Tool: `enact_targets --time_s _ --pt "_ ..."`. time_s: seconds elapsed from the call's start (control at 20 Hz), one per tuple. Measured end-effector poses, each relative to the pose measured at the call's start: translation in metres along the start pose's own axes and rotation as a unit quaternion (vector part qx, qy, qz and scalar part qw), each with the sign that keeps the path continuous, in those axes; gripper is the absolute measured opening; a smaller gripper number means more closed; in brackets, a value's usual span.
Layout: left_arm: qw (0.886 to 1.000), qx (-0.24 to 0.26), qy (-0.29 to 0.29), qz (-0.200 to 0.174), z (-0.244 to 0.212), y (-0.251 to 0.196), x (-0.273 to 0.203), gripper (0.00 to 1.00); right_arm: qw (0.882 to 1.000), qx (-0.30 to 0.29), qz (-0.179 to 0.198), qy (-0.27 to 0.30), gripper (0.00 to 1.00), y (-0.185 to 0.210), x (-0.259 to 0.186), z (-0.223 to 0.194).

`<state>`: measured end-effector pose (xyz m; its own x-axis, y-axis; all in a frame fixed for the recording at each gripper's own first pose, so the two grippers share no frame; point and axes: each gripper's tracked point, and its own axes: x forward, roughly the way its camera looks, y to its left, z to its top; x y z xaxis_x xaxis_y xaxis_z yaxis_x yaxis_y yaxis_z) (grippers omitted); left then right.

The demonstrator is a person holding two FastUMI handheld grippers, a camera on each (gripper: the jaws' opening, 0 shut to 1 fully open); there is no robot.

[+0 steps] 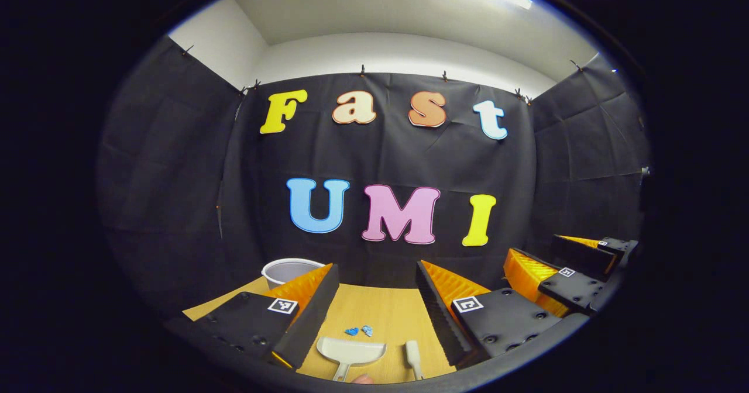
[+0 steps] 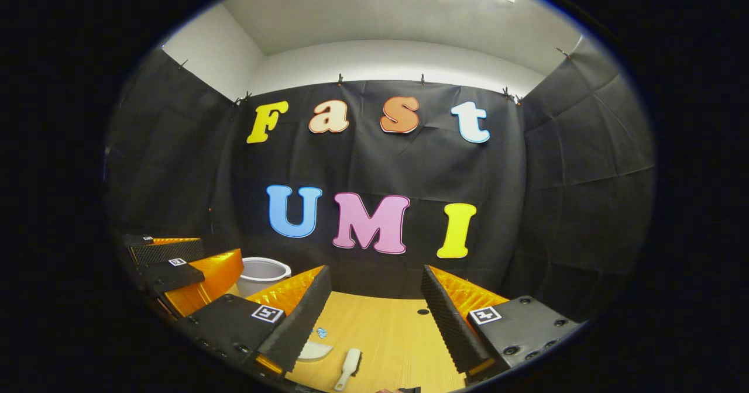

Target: Pick up the small broom and dustpan from the desktop, sweep the trash into the dustpan with the broom, and then empty the trash into the garbage bin.

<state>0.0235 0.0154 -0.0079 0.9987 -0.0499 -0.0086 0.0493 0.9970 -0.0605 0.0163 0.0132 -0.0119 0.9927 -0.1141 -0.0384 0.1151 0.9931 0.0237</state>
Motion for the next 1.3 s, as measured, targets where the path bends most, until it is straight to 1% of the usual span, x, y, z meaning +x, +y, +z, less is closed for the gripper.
enact_targets --time_s 0.15,0.2,0.3,0.4,0.55,0.65,0.85,0.9,0.95,1.3 --pt "1.0 0.008 -0.006 -0.007 0.003 -0.002 0.005 0.78 1.0 0.002 -0.01 -0.003 0.96 -0.002 0.006 0.001" --pt "1.0 0.008 -0.005 -0.009 0.001 -0.003 0.007 0.79 1.0 0.003 -0.01 -0.001 0.99 0.0 0.008 0.0" --pt "1.0 0.007 0.001 -0.011 -0.005 -0.001 0.01 0.78 1.0 0.002 -0.009 0.006 0.97 0.003 0.01 -0.006" --pt "1.0 0.006 0.011 -0.009 -0.011 0.003 0.014 0.78 1.0 -0.002 -0.008 0.015 0.99 0.004 0.013 -0.014" --pt "1.0 0.009 0.02 -0.008 -0.016 0.008 0.018 0.78 1.0 0.003 -0.011 0.025 0.97 0.005 0.017 -0.022" --pt "1.0 0.014 0.021 -0.004 -0.017 0.014 0.022 0.79 0.999 0.004 -0.009 0.03 0.97 0.009 0.021 -0.026" --pt "1.0 0.01 0.015 -0.004 -0.017 0.018 0.027 0.79 1.0 -0.006 -0.004 0.023 0.97 0.016 0.026 -0.021" --pt "1.0 0.012 0.016 -0.005 -0.019 0.019 0.029 0.78 1.0 -0.007 -0.003 0.021 0.99 0.017 0.028 -0.021" --pt "1.0 0.016 0.017 -0.004 -0.021 0.021 0.031 0.78 1.0 -0.009 -0.002 0.023 0.97 0.019 0.028 -0.023" --pt "0.999 0.028 0.021 -0.004 -0.028 0.023 0.036 0.79 0.999 -0.012 0.0 0.035 0.97 0.024 0.034 -0.034"
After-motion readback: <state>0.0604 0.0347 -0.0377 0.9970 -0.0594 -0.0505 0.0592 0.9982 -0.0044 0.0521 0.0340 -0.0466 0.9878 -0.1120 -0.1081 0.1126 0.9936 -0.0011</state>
